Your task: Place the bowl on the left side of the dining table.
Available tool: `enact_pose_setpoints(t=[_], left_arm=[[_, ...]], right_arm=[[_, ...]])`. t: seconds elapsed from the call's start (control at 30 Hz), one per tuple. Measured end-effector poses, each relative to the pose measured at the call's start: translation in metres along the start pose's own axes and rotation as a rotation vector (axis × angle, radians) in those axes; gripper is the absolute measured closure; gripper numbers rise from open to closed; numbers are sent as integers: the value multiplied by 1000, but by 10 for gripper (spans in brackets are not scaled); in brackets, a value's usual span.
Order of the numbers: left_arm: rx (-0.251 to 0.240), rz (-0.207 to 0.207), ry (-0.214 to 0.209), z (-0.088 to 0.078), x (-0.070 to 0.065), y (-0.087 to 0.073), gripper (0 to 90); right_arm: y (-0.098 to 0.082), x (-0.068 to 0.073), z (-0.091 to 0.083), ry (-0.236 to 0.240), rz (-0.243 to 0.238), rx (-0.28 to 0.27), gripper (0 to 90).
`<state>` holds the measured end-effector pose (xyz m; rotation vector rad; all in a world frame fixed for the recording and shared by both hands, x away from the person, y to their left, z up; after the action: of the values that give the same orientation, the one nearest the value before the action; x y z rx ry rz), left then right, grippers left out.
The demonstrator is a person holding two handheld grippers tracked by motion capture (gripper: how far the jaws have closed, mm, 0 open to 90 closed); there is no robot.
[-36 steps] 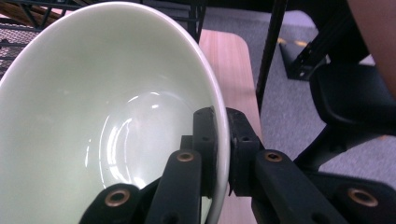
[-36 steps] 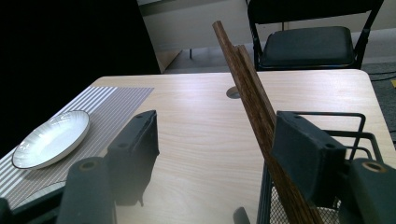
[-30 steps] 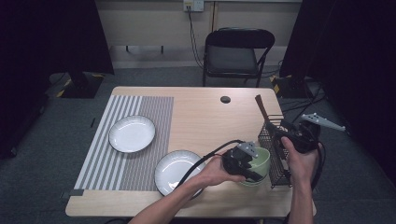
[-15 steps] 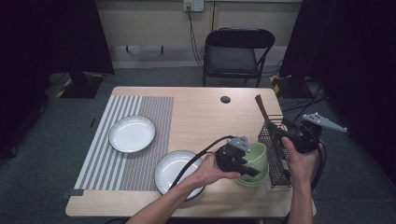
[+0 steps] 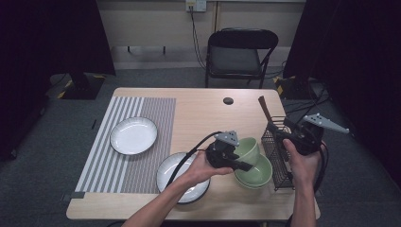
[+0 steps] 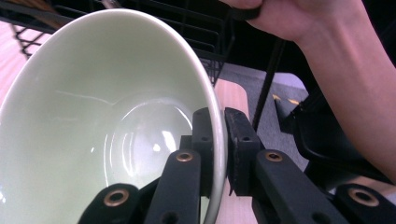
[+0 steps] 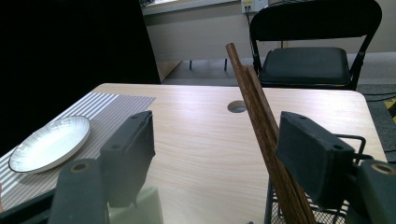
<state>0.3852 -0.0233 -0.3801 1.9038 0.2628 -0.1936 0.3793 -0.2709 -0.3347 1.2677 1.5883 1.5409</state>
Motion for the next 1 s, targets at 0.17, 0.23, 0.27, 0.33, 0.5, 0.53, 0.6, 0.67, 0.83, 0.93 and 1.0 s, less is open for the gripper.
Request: enact_pose_setpoints(t=[0.17,0.23,0.27,0.33,0.5,0.53,0.6,0.67,0.83,0.93,1.0], left_arm=[[-12,-31,45,-8,6,0,837],[-25,-37,49,-12,8,-1,837],[-29,-40,50,-14,9,-1,837],[-27,-34,58,-20,11,-2,836],[-39,-46,82,-35,17,-6,836],[-40,-50,89,-38,19,-7,837],[-47,-48,96,-45,21,-9,837],[-60,-55,99,-52,24,-11,836],[-72,-59,133,-69,29,-13,837],[-82,-49,163,-79,32,-16,836],[-84,-56,174,-85,34,-16,837]], right_arm=[[-1,0,1,11,19,0,275],[-1,-1,1,6,15,1,275],[-1,-1,1,1,9,4,275],[-2,-2,1,-2,11,3,275],[-2,-1,1,-5,7,7,275],[-3,-1,1,-4,7,9,275],[-3,-1,2,-8,7,13,275],[-4,-1,3,-9,5,15,275],[-5,-1,4,-12,4,22,275],[-5,-1,5,-11,-1,30,275],[-6,0,6,-12,-7,34,275]])
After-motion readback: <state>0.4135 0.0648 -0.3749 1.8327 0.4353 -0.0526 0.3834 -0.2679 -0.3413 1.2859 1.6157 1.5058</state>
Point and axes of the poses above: each handheld gripper's, and its own axes: z roughly forward along the jaws, y roughly out of its top, x roughly to its left, the point moved 1 cm from there along z, roughly forward along the jaws, and after that the axes turned 9 degrees about -x, right-handed, at the moved point
